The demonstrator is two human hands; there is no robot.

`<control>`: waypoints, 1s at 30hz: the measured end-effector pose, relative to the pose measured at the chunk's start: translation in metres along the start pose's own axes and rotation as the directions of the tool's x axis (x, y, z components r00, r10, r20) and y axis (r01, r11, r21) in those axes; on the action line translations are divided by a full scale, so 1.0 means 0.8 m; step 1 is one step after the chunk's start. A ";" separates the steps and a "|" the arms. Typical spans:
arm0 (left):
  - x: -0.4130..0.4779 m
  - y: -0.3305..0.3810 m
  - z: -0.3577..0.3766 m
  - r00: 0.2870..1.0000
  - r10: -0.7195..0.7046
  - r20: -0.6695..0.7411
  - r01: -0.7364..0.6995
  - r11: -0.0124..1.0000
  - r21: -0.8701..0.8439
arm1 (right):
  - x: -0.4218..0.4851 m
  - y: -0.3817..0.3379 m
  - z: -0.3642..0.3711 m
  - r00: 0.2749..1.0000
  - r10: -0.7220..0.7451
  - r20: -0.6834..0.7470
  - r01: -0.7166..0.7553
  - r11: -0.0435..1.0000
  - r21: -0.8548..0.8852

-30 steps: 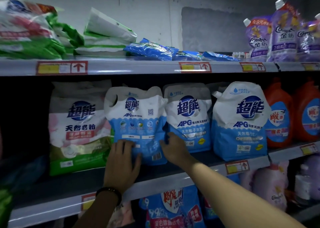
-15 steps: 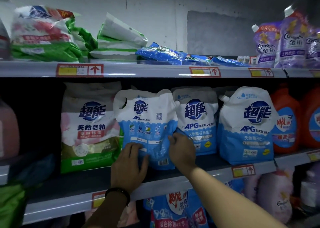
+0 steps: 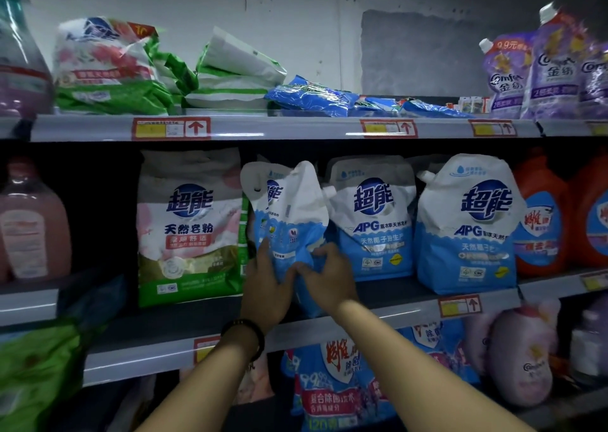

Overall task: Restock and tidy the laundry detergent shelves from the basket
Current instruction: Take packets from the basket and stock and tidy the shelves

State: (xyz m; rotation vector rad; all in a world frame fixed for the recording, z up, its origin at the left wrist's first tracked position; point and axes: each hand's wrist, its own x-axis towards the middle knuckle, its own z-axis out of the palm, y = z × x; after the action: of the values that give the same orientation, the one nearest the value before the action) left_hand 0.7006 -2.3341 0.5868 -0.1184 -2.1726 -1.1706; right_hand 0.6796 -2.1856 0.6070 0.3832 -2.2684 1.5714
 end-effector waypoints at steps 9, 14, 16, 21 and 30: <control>-0.020 0.018 0.007 0.986 0.049 0.158 -0.054 0.998 0.026 | -0.007 -0.002 0.011 0.976 -0.082 -0.201 0.045 0.982 -0.182; 0.016 0.009 -0.035 0.951 0.171 0.259 -0.144 0.982 -0.119 | -0.041 -0.054 0.034 0.992 -0.088 -0.093 0.039 0.898 -0.438; 0.020 0.005 -0.055 0.956 0.150 0.253 -0.126 0.986 -0.110 | -0.050 -0.072 0.047 0.994 -0.111 0.011 0.103 0.875 -0.474; 0.024 -0.044 -0.082 0.976 0.064 0.207 -0.064 0.998 -0.004 | -0.059 -0.094 0.059 0.964 -0.167 0.206 0.249 0.837 -0.487; 0.028 -0.039 -0.113 0.935 -0.148 0.323 0.259 0.906 -0.334 | -0.016 -0.054 -0.007 0.991 -0.058 0.119 0.053 0.998 0.044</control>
State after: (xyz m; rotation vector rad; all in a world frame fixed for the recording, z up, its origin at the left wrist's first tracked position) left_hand 0.7175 -2.4275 0.6125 -0.2428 -2.2235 -1.7822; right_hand 0.7095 -2.1954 0.6400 0.5613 -2.2965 1.6083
